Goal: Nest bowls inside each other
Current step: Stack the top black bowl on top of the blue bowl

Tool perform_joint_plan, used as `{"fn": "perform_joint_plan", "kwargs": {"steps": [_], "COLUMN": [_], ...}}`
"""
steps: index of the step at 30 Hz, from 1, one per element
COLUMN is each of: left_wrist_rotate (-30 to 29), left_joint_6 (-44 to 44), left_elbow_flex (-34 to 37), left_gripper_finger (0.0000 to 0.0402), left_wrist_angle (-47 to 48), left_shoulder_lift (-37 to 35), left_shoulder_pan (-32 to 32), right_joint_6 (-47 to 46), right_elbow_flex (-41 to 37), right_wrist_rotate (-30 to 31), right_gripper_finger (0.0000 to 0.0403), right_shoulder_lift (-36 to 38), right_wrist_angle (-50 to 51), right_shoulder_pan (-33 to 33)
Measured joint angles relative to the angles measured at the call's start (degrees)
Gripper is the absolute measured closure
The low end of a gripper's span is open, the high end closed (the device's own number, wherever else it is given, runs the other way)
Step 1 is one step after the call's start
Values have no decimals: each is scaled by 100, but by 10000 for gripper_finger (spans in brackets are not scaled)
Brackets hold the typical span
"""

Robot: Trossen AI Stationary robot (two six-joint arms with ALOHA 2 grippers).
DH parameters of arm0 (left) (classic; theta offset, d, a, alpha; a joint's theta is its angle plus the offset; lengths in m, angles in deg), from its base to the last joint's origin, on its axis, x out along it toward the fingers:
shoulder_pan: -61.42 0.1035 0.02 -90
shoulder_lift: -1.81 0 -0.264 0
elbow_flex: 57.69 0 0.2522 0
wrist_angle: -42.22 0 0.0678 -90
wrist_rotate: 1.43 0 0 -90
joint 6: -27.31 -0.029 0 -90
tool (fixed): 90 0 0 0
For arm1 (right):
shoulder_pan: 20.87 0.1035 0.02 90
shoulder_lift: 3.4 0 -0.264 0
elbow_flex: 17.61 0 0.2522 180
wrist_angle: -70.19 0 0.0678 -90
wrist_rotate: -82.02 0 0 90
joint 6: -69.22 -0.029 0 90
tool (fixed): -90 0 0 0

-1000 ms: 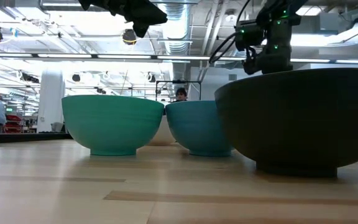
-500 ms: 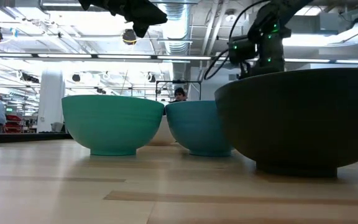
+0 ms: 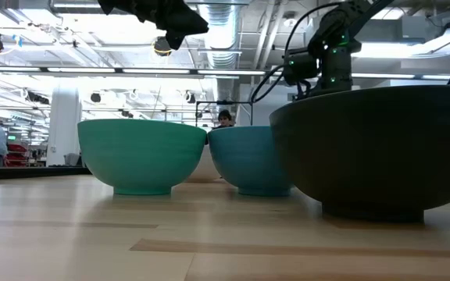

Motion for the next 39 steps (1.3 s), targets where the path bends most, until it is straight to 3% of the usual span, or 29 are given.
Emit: {"fn": "perform_joint_plan", "kwargs": {"steps": [21, 24, 30, 39], "left_wrist_rotate": [63, 72, 95, 122], "left_joint_6": [3, 4, 9, 46], "left_elbow_flex": [0, 0, 0, 0], "left_gripper_finger": [347, 347, 347, 347], "left_wrist_angle": [-7, -7, -5, -1], "left_shoulder_lift": [-4, -4, -7, -5], "left_shoulder_pan": [22, 59, 90, 90], "right_joint_6": [-10, -10, 35, 95], "right_elbow_flex": [-11, 7, 12, 0], "right_wrist_rotate": [170, 171, 372, 562], "right_gripper_finger": [311, 323, 389, 392], "right_shoulder_lift": [-468, -499, -485, -441], "right_wrist_angle": [-260, -372, -254, -141], "right_shoulder_pan": [51, 53, 55, 462]}}
